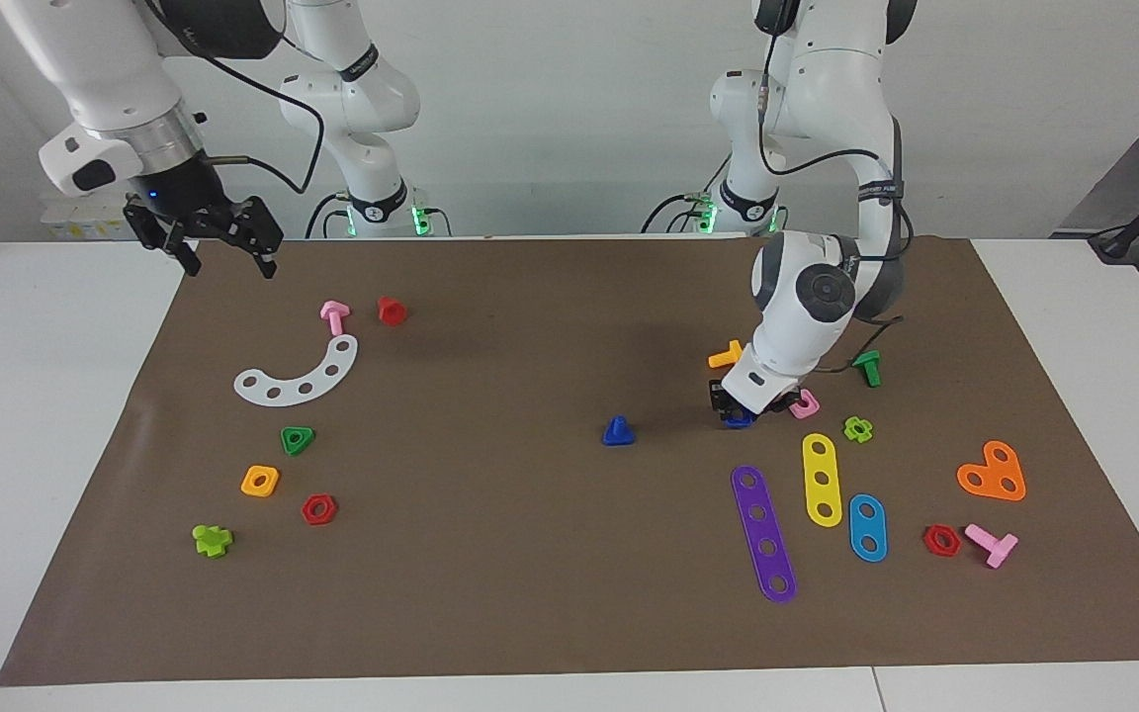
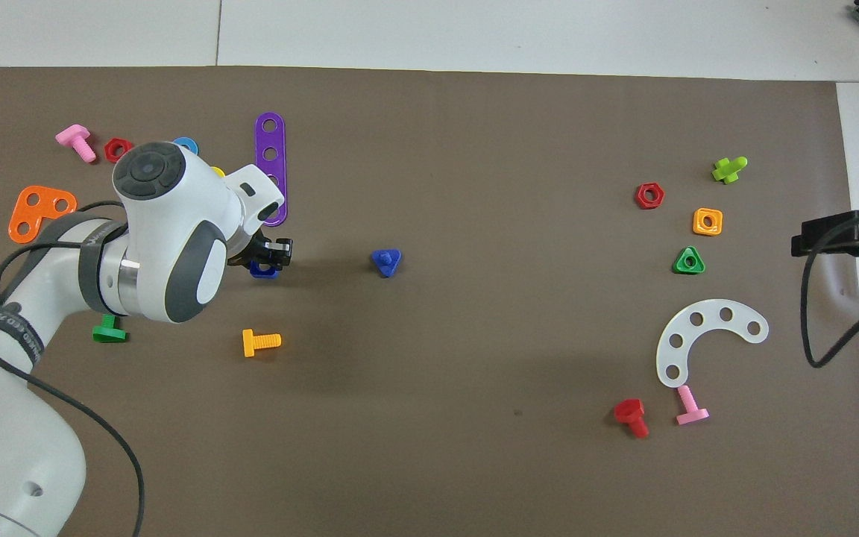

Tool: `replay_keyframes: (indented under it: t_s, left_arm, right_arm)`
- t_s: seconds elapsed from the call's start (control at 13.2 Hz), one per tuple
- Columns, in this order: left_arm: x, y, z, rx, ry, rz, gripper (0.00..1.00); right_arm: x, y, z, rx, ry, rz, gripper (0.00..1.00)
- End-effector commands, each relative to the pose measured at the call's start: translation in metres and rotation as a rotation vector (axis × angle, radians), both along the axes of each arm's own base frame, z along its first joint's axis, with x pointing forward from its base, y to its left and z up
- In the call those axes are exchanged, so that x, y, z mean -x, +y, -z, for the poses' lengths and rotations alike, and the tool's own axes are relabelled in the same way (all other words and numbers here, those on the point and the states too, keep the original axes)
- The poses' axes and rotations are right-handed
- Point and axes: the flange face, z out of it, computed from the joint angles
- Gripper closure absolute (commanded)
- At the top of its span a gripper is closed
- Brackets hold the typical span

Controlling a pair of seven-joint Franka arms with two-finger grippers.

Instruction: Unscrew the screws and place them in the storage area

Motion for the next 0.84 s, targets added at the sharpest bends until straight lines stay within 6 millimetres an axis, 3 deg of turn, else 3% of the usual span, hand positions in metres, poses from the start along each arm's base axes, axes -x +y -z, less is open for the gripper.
replay_keyframes:
  t_s: [0.0, 0.08, 0.15, 0.3, 0.38, 0.46, 0.61, 0.68, 0.76]
  left_arm:
    - [0.021, 0.005, -0.001, 0.020, -0.037, 0.013, 0.48]
    - [0.019, 0.004, -0.004, 0.023, -0.044, 0.013, 0.05]
    - [0.015, 0.004, -0.006, 0.024, -0.050, 0.014, 0.00]
    - [0.002, 0.007, -0.020, 0.028, -0.062, 0.002, 0.00]
    - [-0.006, 0.006, -0.033, 0.033, -0.073, 0.001, 0.00]
    - [-0.016, 0.016, -0.049, 0.034, -0.069, -0.020, 0.00]
    - [-0.035, 0.071, -0.097, 0.034, -0.069, -0.087, 0.00]
    - [-0.038, 0.096, -0.117, 0.035, -0.071, -0.079, 0.00]
    - [-0.034, 0.123, -0.134, 0.037, -0.080, -0.074, 0.00]
  right_arm:
    - [-0.013, 0.060, 0.014, -0.005, -0.019, -0.011, 0.00]
    - [-0.023, 0.080, 0.026, -0.008, -0.029, -0.010, 0.00]
    - [-0.027, 0.112, 0.030, -0.014, -0.034, -0.028, 0.00]
    - [-0.047, 0.174, 0.059, -0.019, -0.044, 0.010, 0.00]
    - [-0.058, 0.208, 0.087, -0.018, -0.042, 0.022, 0.00]
    - [-0.069, 0.254, 0.110, -0.021, -0.047, 0.035, 0.00]
    - [-0.084, 0.313, 0.132, -0.051, -0.090, 0.082, 0.00]
    - [-0.082, 0.350, 0.148, -0.066, -0.108, 0.047, 0.00]
    - [-0.083, 0.374, 0.167, -0.078, -0.124, 0.050, 0.00]
